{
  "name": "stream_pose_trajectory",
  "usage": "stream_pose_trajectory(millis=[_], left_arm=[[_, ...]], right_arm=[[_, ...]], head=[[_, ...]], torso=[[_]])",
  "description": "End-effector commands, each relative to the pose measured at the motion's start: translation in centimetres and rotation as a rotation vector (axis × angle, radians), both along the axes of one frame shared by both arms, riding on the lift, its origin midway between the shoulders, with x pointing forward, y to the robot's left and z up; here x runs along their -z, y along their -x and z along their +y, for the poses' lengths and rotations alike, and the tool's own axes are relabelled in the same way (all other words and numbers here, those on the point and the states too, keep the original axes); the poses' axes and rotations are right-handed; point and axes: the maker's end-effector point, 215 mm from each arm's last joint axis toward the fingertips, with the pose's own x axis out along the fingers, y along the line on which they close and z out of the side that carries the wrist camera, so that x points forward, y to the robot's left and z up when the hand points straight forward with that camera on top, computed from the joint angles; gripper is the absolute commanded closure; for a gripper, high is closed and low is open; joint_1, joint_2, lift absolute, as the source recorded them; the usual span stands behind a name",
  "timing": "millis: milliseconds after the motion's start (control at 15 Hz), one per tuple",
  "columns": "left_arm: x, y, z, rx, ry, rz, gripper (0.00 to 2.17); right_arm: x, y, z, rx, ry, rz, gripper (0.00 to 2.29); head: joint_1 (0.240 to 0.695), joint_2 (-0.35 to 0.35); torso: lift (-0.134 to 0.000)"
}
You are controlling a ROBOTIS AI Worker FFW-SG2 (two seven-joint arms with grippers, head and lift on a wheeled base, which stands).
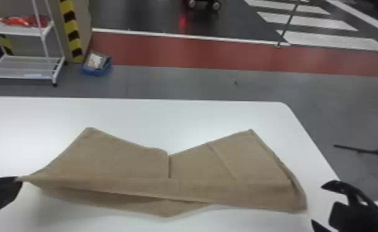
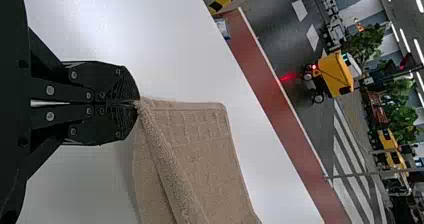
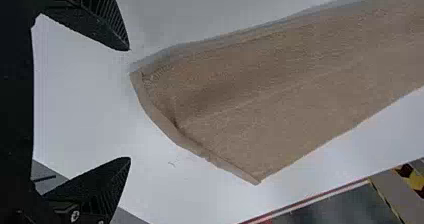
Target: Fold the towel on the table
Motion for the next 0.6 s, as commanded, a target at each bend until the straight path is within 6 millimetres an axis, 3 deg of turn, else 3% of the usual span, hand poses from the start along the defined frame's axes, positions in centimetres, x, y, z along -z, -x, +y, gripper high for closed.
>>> stream_pose_trajectory(millis=[0,133,333,467,533], left_arm=[[0.3,0.0,-0.2,0.002,0.003,0.005,2.15],[0.3,0.0,-0.2,0.001,0.001,0.005,2.15],[0.3,0.0,-0.2,0.003,0.004,0.006,2.15],[0.2,0.0,-0.2,0.002,0.003,0.002,2.15],[0.2,0.0,-0.2,0.004,0.003,0.003,2.15]], right_arm=[[2.1,0.0,-0.3,0.028,-0.026,0.077,0.21],[3.1,-0.7,0.3,0.037,-0.059,0.110,0.29],[2.8,-1.7,0.5,0.043,-0.087,0.106,0.41],[2.8,-1.5,1.3,0.022,-0.121,0.138,0.72],[2.7,-1.2,1.7,0.009,-0.137,0.156,1.09]], head=[[0.695,-0.223],[0.695,-0.228],[0.695,-0.219],[0.695,-0.216],[0.695,-0.214]], torso=[[-0.114],[-0.114],[-0.114],[-0.114],[-0.114]])
